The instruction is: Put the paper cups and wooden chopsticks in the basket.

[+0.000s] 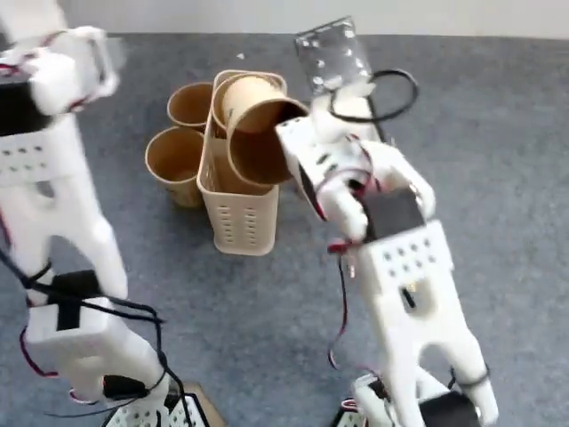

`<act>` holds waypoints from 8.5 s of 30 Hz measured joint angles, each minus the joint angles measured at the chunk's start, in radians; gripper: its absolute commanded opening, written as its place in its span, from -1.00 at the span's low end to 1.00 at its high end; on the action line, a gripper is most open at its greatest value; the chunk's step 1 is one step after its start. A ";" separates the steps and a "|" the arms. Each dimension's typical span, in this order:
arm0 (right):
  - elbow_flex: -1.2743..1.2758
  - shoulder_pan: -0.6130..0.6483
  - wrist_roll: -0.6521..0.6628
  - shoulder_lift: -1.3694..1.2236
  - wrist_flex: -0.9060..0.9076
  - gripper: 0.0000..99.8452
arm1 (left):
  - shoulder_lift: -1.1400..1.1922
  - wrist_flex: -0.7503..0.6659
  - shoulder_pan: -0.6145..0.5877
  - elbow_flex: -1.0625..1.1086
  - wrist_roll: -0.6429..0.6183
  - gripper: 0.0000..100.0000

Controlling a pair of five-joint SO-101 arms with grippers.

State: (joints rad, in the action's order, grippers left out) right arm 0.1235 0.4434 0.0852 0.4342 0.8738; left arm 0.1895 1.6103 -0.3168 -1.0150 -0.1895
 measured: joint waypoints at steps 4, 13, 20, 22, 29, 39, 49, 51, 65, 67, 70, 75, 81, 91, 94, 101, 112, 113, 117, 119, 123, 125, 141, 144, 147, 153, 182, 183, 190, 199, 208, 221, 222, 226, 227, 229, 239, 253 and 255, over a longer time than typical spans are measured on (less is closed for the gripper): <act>-0.078 -0.002 -0.002 -0.146 -0.002 -0.99 | 0.000 -0.003 -0.083 0.000 0.000 -0.55; -0.399 -0.002 -0.003 -0.364 0.080 -0.98 | 0.000 -0.003 -0.126 0.000 0.061 -0.55; -0.672 0.000 0.028 -0.422 0.204 -0.98 | 0.000 -0.003 -0.126 0.000 0.068 -0.55; -0.710 0.000 0.032 -0.446 0.210 -0.98 | 0.000 -0.003 -0.126 0.000 0.068 -0.55; -0.726 0.000 0.032 -0.595 0.212 -0.98 | 0.000 -0.003 -0.126 0.000 0.068 -0.55; -0.773 0.000 0.032 -0.647 0.249 -0.49 | 0.000 -0.003 -0.126 0.018 0.068 -0.55; -1.115 0.000 0.032 -0.646 0.408 -0.41 | 0.000 -0.003 -0.126 0.130 0.068 -0.55; -1.191 0.000 0.032 -0.646 0.459 -0.41 | 0.000 -0.003 -0.121 0.143 0.068 -0.55; -1.197 -0.259 0.017 -0.813 0.855 -0.41 | 0.000 0.155 -0.064 0.385 0.209 -0.55; -1.177 -0.255 0.017 -0.870 0.844 -0.41 | 0.000 0.155 -0.064 0.430 0.233 -0.55; -1.175 -0.255 0.017 -0.954 0.841 -0.41 | 0.000 0.155 -0.064 0.459 0.265 -0.55; -1.175 -0.255 0.017 -1.060 0.815 -0.41 | 0.000 0.155 -0.071 0.468 0.292 -0.55; -1.175 -0.253 0.014 -1.115 0.770 -0.41 | 0.000 0.155 -0.077 0.499 0.307 -0.54; -1.175 -0.219 0.008 -1.154 0.733 -0.41 | 0.000 0.155 -0.077 0.543 0.345 -0.54; -1.175 -0.216 0.008 -1.154 0.732 -0.41 | 0.000 0.155 -0.077 0.543 0.345 -0.54; -1.172 -0.216 0.008 -1.154 0.732 -0.41 | 0.000 0.155 -0.077 0.546 0.345 -0.54; -1.168 -0.212 0.008 -1.154 0.732 -0.41 | 0.000 0.141 -0.011 0.621 0.344 -0.55; -1.168 -0.210 0.008 -1.154 0.732 -0.41 | 0.000 0.124 0.003 0.640 0.344 -0.55; -1.168 -0.209 0.008 -1.154 0.726 -0.41 | 0.000 0.028 0.048 0.706 0.344 -0.55; -1.168 -0.209 0.008 -1.154 0.723 -0.41 | 0.000 -0.017 0.066 0.730 0.344 -0.55; -1.168 -0.209 0.008 -1.154 0.723 -0.41 | 0.000 -0.075 0.083 0.753 0.347 -0.55; -1.168 -0.209 0.008 -1.154 0.723 -0.41 | 0.000 -0.083 0.084 0.753 0.347 -0.55; -1.099 -0.209 0.008 -1.249 0.723 -0.41 | 0.054 -0.215 0.084 0.816 0.307 -0.55; -1.100 -0.209 0.008 -1.255 0.723 -0.42 | 0.100 -0.218 0.084 0.809 0.307 -0.55; -1.100 -0.209 0.008 -1.255 0.723 -0.57 | 0.137 -0.218 0.084 0.806 0.305 -0.59; -1.074 -0.209 0.008 -1.269 0.669 -0.98 | 0.190 -0.219 0.084 0.806 0.307 -0.83; -1.071 -0.215 0.008 -1.363 0.684 -0.99 | 0.276 0.071 0.034 0.348 0.440 -0.62; -1.071 -0.215 0.008 -1.363 0.684 -0.99 | 0.276 0.091 0.023 0.344 0.474 -0.61; -1.071 -0.215 0.008 -1.363 0.661 -0.99 | 0.276 0.121 -0.041 0.338 0.652 -0.48; -1.071 -0.212 0.008 -1.363 0.640 -0.99 | 0.276 -0.026 0.009 0.523 0.852 -0.48; -1.071 -0.212 0.008 -1.363 0.640 -0.99 | 0.152 -0.519 0.083 0.956 0.827 -0.48; -1.089 -0.216 0.008 -1.399 0.640 -0.99 | 0.031 -1.208 0.107 1.415 0.657 -0.98; -1.097 -0.216 0.008 -1.401 0.640 -0.99 | 0.031 -1.220 0.106 1.416 0.657 -1.00; -1.122 -0.216 0.008 -1.405 0.649 -0.99 | 0.002 -1.226 0.092 1.413 0.643 -0.99; -1.131 -0.216 0.008 -1.407 0.657 -0.99 | -0.014 -1.201 0.080 1.399 0.632 -0.99; -1.154 -0.221 0.008 -1.410 0.672 -0.99 | -0.057 -1.117 0.049 1.349 0.618 -0.99; -1.544 -0.293 0.008 -1.419 0.865 -0.99 | -0.187 -0.247 0.020 0.701 0.612 -0.99; -1.718 -0.359 0.012 -1.192 0.878 -0.99 | -0.230 0.160 0.219 0.262 0.580 -0.99; -1.582 -0.371 0.034 -1.040 0.878 -0.99 | -0.259 0.161 0.265 0.262 0.562 -0.99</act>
State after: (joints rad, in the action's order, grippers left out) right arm -1.4584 0.0721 0.1189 -0.6061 1.7515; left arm -0.0698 1.7714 -0.0514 -0.7526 0.3721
